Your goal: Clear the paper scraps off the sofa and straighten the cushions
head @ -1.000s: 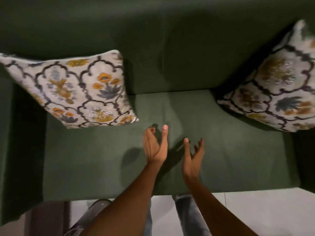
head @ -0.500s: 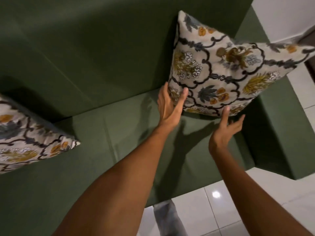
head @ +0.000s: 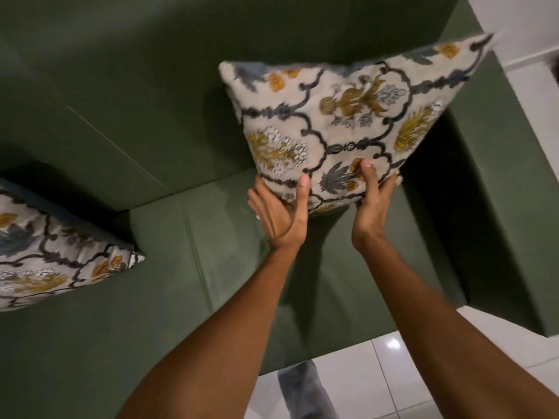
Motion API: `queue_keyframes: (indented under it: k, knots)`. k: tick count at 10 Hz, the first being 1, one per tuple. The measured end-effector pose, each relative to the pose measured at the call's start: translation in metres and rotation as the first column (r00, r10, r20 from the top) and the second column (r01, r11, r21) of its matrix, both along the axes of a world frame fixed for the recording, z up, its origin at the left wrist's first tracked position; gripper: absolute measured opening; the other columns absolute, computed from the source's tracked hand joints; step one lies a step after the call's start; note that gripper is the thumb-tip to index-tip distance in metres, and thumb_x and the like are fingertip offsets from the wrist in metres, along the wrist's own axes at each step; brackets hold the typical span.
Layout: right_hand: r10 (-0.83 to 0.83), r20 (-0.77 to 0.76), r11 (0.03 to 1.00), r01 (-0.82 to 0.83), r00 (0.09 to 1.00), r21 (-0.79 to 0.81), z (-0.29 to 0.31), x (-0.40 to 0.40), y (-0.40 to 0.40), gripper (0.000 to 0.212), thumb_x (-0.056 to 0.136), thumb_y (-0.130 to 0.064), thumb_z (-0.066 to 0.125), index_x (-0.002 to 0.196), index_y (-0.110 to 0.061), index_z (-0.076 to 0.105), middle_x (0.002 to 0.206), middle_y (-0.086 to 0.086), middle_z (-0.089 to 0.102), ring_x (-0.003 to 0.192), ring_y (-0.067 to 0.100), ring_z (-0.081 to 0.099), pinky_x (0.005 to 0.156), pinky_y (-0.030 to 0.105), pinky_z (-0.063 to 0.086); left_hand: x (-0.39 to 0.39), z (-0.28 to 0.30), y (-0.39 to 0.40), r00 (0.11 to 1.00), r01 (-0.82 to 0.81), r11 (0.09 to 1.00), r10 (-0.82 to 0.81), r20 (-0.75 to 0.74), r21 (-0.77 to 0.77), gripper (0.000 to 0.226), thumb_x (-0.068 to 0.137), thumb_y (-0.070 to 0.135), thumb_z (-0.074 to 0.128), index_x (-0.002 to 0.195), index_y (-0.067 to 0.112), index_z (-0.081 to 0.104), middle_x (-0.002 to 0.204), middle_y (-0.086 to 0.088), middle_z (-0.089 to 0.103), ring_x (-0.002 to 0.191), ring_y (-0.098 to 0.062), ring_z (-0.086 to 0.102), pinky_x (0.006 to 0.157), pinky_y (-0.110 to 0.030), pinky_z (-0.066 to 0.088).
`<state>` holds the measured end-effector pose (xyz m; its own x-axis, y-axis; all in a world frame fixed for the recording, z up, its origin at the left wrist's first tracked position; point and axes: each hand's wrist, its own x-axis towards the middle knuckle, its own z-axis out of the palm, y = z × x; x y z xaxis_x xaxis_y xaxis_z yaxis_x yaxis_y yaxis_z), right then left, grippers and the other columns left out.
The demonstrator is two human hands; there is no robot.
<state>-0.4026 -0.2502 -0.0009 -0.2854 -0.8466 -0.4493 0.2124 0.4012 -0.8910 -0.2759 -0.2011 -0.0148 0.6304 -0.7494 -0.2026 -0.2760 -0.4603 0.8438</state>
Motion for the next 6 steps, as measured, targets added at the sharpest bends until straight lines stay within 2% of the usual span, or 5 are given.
queue_keyframes:
  k: [2,3,4,5,6]
  knots:
    - [0.191,-0.070,0.981,-0.189,0.979,0.040,-0.002,0.043,0.025,0.124,0.072,-0.080,0.077,0.168,-0.029,0.018,0.174,0.000,0.031,0.159,0.019,0.034,0.132,0.054,0.028,0.042,-0.004,0.036,0.993,-0.115,0.991,0.114,0.024,0.066,0.109,0.080,0.095,0.039,0.155,0.017,0.028,0.140,-0.008,0.042,0.133,-0.023,0.038,0.111,-0.032,0.019]
    - [0.139,-0.158,0.989,-0.144,0.978,-0.024,0.003,0.049,0.028,0.107,0.079,-0.074,0.078,0.164,-0.032,0.028,0.169,0.000,0.038,0.156,0.019,0.041,0.130,0.053,0.034,0.057,0.000,0.042,0.999,-0.019,0.990,0.014,0.039,0.140,0.103,0.082,0.093,0.042,0.157,0.025,0.022,0.153,-0.008,0.035,0.146,-0.030,0.032,0.123,-0.047,0.023]
    - [0.082,-0.249,0.996,-0.071,0.965,0.053,0.019,0.058,0.037,0.109,0.077,-0.079,0.076,0.164,-0.036,0.028,0.170,-0.001,0.030,0.157,0.021,0.036,0.130,0.054,0.033,0.078,0.017,0.053,0.981,0.017,0.982,-0.053,0.184,0.189,0.104,0.084,0.091,0.042,0.157,0.018,0.025,0.151,-0.007,0.031,0.141,-0.030,0.037,0.120,-0.058,0.036]
    - [-0.005,-0.212,0.997,0.023,0.977,0.080,0.045,0.066,0.045,0.108,0.077,-0.068,0.082,0.164,-0.028,0.032,0.168,0.004,0.029,0.153,0.026,0.041,0.127,0.054,0.038,0.110,0.041,0.063,0.945,0.040,0.986,-0.090,0.315,0.160,0.106,0.084,0.091,0.037,0.158,0.015,0.029,0.159,-0.012,0.030,0.145,-0.033,0.035,0.121,-0.054,0.034]
    - [-0.272,0.114,0.955,0.253,0.956,0.157,0.082,0.070,0.043,0.073,0.078,-0.047,0.073,0.145,-0.021,0.061,0.149,0.007,0.061,0.136,0.026,0.061,0.116,0.047,0.051,0.145,0.081,0.061,0.912,0.063,0.989,-0.113,0.394,0.137,0.104,0.085,0.090,0.036,0.159,0.017,0.029,0.165,-0.013,0.029,0.150,-0.035,0.033,0.123,-0.057,0.030]
